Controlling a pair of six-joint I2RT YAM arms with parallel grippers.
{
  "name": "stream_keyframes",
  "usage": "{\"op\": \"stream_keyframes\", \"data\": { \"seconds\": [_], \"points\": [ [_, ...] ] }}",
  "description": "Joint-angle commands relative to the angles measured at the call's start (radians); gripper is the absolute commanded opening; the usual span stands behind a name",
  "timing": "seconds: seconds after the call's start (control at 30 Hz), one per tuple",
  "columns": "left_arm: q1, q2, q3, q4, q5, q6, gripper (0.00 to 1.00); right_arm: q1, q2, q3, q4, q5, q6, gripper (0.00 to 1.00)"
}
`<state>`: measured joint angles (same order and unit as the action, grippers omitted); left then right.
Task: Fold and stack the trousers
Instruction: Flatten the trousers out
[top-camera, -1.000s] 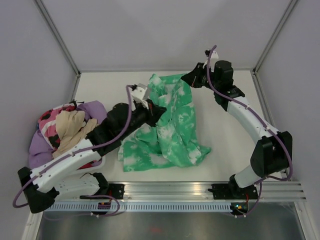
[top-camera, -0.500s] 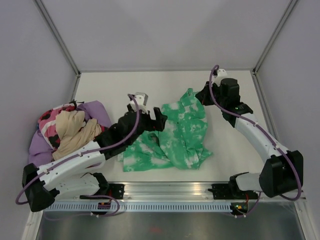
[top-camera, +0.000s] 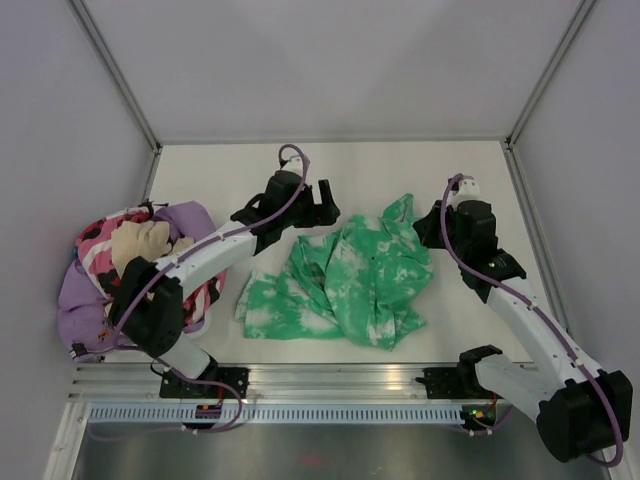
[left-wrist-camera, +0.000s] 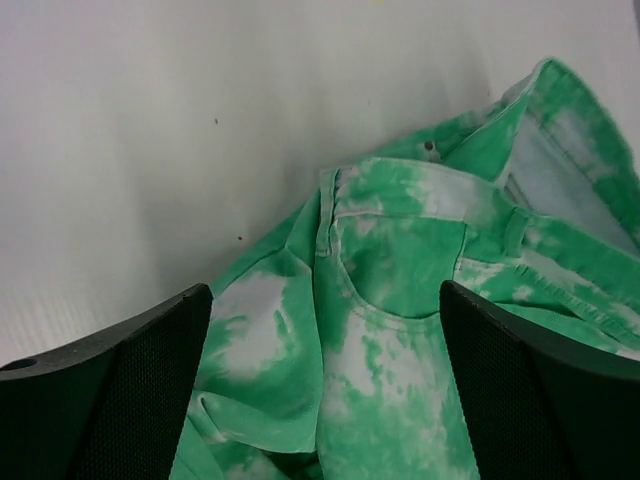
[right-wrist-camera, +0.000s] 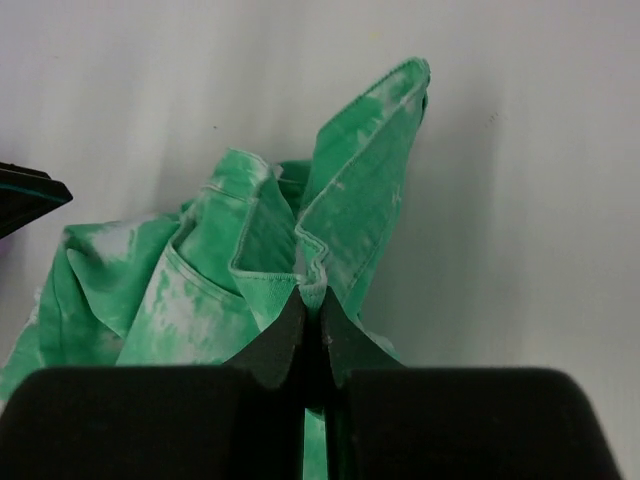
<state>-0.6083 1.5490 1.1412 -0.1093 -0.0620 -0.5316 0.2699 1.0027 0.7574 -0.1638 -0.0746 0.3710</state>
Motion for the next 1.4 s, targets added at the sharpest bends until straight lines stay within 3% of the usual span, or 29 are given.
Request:
{"op": "stream_keyframes", "data": {
  "seconds": [0.0, 0.13, 0.33, 0.57, 0.7, 0.73, 0.8, 0.83, 0.87, 1.0, 1.1, 1.27, 1.37],
  "points": [
    [-0.002, 0.045, -0.004, 0.054, 0.154, -0.028, 1.0, -0.001, -0.094, -0.033, -0.118, 0.128, 0.074, 0.0],
    [-0.005, 0.089, -0.069, 0.126, 0.31, 0.07, 1.0, -0.001, -0.24, -0.05, -0.178, 0.101, 0.069, 0.0],
    [-0.008, 0.069, -0.184, 0.115, 0.238, 0.13, 0.99, -0.001, -0.328, -0.015, -0.262, 0.177, 0.063, 0.01],
    [-0.051, 0.144, -0.186, 0.042, 0.153, 0.22, 0.95, -0.001, -0.308, -0.042, -0.241, 0.119, 0.1, 0.0],
    [-0.093, 0.184, -0.155, 0.04, 0.143, 0.228, 0.73, -0.001, -0.276, -0.052, -0.203, 0.102, 0.111, 0.0],
    [-0.093, 0.19, -0.146, 0.04, 0.145, 0.229, 0.5, -0.001, -0.268, -0.049, -0.198, 0.099, 0.112, 0.0],
    [-0.093, 0.209, -0.109, 0.019, 0.123, 0.237, 0.27, -0.001, -0.247, -0.036, -0.197, 0.091, 0.109, 0.0],
    [-0.091, 0.212, -0.095, 0.013, 0.11, 0.242, 0.05, -0.001, -0.242, -0.035, -0.186, 0.09, 0.109, 0.0],
    [-0.093, 0.214, -0.081, -0.009, 0.082, 0.255, 0.02, -0.001, -0.236, -0.033, -0.181, 0.09, 0.108, 0.0],
    [-0.09, 0.172, 0.07, -0.098, -0.076, 0.314, 0.02, -0.001, -0.188, -0.017, -0.103, 0.114, 0.111, 0.0],
    [-0.082, 0.039, 0.226, -0.154, -0.183, 0.393, 0.02, -0.001, -0.083, 0.06, -0.043, 0.16, 0.111, 0.0],
    [-0.087, -0.143, 0.645, -0.341, -0.176, 0.53, 0.02, -0.001, 0.095, 0.414, -0.131, 0.156, 0.095, 0.0],
    [-0.155, -0.284, 0.637, -0.317, -0.098, 0.591, 0.02, -0.003, 0.112, 0.471, -0.091, 0.202, 0.115, 0.0]
  ]
}}
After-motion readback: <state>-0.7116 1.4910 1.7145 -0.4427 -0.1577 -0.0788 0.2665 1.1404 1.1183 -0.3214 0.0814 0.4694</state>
